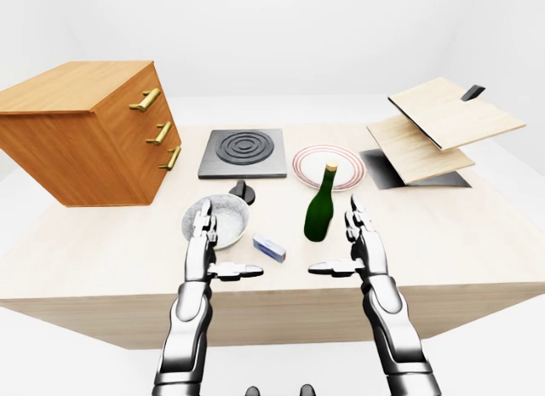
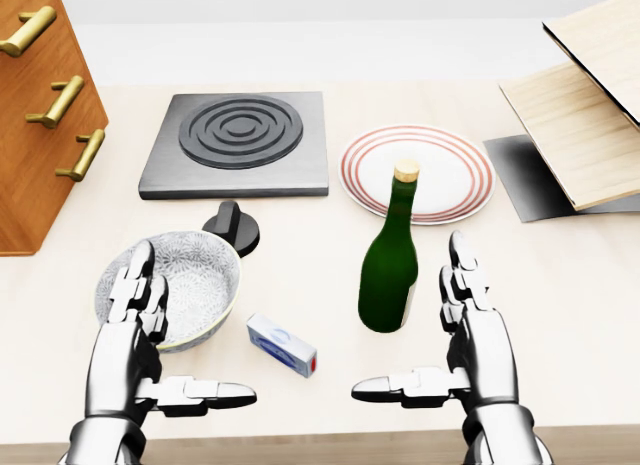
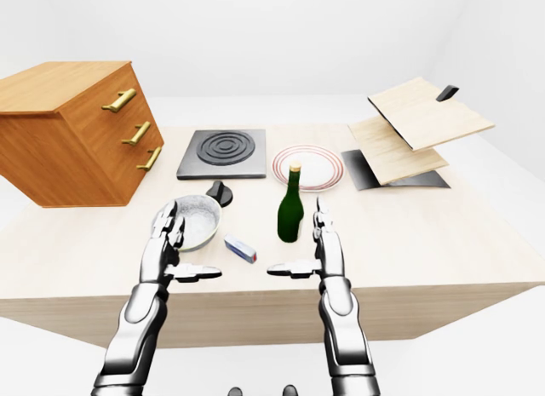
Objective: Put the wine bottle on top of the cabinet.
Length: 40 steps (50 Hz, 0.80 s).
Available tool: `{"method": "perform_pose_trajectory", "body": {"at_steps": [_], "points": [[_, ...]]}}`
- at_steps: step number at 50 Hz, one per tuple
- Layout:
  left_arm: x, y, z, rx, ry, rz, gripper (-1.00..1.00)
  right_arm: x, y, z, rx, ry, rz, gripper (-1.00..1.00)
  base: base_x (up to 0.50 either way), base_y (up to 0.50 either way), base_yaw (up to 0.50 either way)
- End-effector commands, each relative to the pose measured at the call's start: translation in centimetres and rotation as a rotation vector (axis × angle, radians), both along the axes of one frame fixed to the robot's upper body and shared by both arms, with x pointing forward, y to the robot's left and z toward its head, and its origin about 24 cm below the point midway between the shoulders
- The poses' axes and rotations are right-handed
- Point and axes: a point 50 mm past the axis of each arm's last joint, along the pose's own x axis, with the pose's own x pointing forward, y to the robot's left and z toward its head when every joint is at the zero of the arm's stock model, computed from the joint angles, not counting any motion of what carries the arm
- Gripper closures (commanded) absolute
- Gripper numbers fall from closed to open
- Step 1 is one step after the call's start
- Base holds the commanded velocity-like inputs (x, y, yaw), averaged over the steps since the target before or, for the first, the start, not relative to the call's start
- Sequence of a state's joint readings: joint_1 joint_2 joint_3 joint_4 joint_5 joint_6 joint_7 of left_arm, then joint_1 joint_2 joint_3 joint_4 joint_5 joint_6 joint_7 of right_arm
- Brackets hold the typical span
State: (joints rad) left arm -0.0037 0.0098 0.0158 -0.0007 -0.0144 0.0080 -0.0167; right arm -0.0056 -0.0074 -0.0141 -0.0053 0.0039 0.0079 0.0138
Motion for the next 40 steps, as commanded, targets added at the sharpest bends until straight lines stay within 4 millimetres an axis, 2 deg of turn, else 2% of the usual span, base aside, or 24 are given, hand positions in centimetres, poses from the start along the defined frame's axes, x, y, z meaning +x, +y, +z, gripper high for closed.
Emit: {"method": "perform_pose_trajectory", "body": {"at_steps": [1,10,11,14,16,19,20,22,25,27,33,34,37,40], "points": [[-0.1,0.9,0.6,0.006,-0.013,0.003,-1.0,-0.3,-1.0,0.5,-0.004,-0.031,-0.001,-0.99,0.0,0.0,0.0],[-0.2,1.6,2.7,0.013,-0.066,0.001,-1.0,-0.9,-1.8,2.5,-0.026,-0.061,-0.024,-0.99,0.0,0.0,0.0],[0.0,2.2,4.3,0.005,-0.134,0.022,-1.0,-1.2,-1.9,3.5,-0.039,-0.103,-0.028,-0.99,0.0,0.0,0.0],[-0.6,2.7,7.2,-0.001,-0.26,0.023,-1.0,-2.0,-2.1,5.6,-0.062,-0.191,-0.035,-0.99,0.0,0.0,0.0],[-1.1,2.8,8.3,0.0,-0.312,0.015,-1.0,-2.3,-2.2,6.5,-0.072,-0.232,-0.034,-0.99,0.0,0.0,0.0],[-2.1,2.9,10.4,0.001,-0.408,0.007,-1.0,-3.4,-2.1,9.6,-0.105,-0.368,-0.033,-1.0,0.0,0.0,0.0],[-2.2,3.0,10.9,-0.002,-0.432,0.012,-1.0,-3.4,-2.1,9.7,-0.106,-0.372,-0.033,-1.0,0.0,0.0,0.0],[-2.8,3.4,12.9,-0.003,-0.521,0.019,-1.0,-4.2,-2.0,11.4,-0.132,-0.447,-0.024,-0.99,0.0,0.0,0.0],[-3.2,3.6,13.8,-0.004,-0.565,0.025,-1.0,-4.7,-1.9,12.2,-0.146,-0.488,-0.021,-0.99,0.0,0.0,0.0],[-4.2,3.9,15.6,-0.01,-0.66,0.031,-1.0,-5.8,-1.7,14.0,-0.174,-0.576,-0.019,-1.0,0.0,0.0,0.0],[-6.2,4.1,18.3,-0.011,-0.806,0.023,-1.0,-7.6,-1.1,17.0,-0.231,-0.732,-0.003,-0.99,0.0,0.0,0.0],[-6.3,4.1,18.3,-0.011,-0.807,0.023,-1.0,-7.6,-1.1,17.0,-0.232,-0.734,-0.002,-0.99,0.0,0.0,0.0],[-6.4,4.5,18.0,-0.018,-0.795,0.025,-1.0,-8.8,-0.5,18.8,-0.278,-0.842,0.012,-0.99,0.0,0.0,0.0],[-7.7,4.6,19.3,-0.027,-0.874,0.026,-1.0,-10.1,0.1,20.3,-0.348,-0.942,0.005,-0.99,0.0,0.0,0.0]]}}
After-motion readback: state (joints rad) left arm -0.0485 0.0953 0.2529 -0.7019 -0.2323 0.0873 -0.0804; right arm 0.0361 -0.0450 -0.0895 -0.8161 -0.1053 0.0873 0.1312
